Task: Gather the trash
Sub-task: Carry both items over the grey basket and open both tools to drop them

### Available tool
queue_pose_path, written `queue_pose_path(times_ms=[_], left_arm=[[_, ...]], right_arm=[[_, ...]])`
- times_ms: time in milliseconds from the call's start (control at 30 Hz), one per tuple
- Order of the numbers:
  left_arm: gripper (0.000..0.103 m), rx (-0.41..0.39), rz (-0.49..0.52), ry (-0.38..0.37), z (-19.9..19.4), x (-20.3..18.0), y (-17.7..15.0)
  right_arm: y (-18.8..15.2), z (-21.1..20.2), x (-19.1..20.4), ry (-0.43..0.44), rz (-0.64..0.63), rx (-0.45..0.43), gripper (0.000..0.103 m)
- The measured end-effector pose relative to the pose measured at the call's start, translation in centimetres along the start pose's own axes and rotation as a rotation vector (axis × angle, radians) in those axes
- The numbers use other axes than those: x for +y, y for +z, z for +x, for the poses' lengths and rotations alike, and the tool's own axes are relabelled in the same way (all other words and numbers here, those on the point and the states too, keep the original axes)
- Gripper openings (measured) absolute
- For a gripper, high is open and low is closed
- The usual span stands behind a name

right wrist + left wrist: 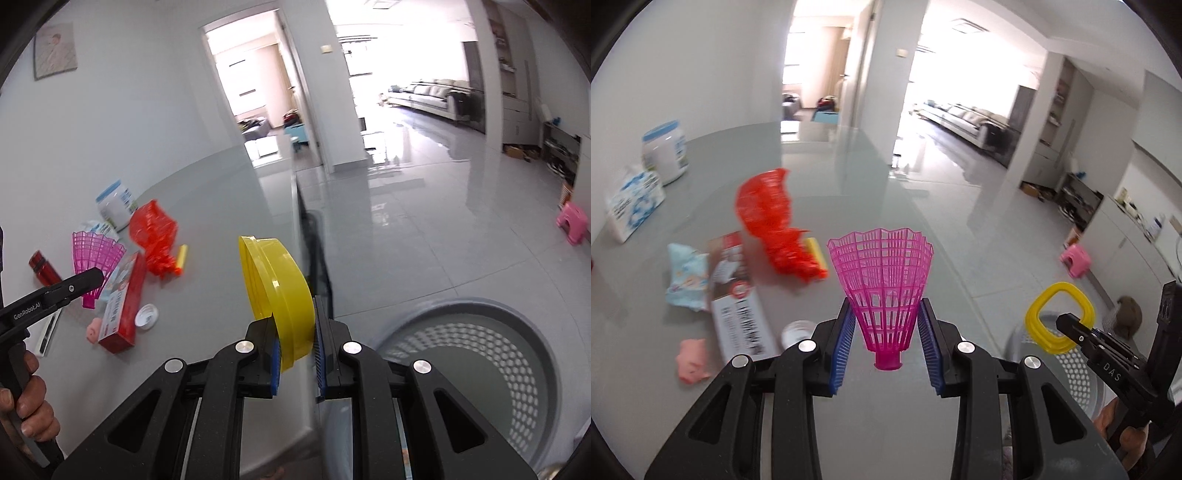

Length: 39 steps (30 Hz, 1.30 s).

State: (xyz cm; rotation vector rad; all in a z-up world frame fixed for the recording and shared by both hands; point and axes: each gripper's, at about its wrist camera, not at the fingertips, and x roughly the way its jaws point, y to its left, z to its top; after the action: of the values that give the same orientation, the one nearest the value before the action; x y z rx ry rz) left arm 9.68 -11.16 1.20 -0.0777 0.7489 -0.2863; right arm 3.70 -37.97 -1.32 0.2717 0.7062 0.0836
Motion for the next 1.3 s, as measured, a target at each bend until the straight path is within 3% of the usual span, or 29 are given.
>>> queue_pose_path(times_ms=[333,600,900,1300], left_arm=[[0.034,0.076,0.154,-0.149,3.6,-11.6,-1.8],[0.034,0.143,0.262,-0.203,6.2,-19.2,-4.6],[0.034,0.226,0.32,-0.204,9.1,-22.9,-7.3],[0.037,0.317,0.318,-0.194,11.3,-23.6,-8.9]], right_arm=[[-3.4,-4.9,-8.9,-0.097,0.144,-0.024,0.014],[-6.3,-7.1,-14.3,-0.15,0.234,-0.017,0.014],[-8.2,-7.4,-17.0,-0.168,0.275,0.009,0.014],[-8.5,-4.3,-16.2,-0.168,0.254,0.09,0.014]])
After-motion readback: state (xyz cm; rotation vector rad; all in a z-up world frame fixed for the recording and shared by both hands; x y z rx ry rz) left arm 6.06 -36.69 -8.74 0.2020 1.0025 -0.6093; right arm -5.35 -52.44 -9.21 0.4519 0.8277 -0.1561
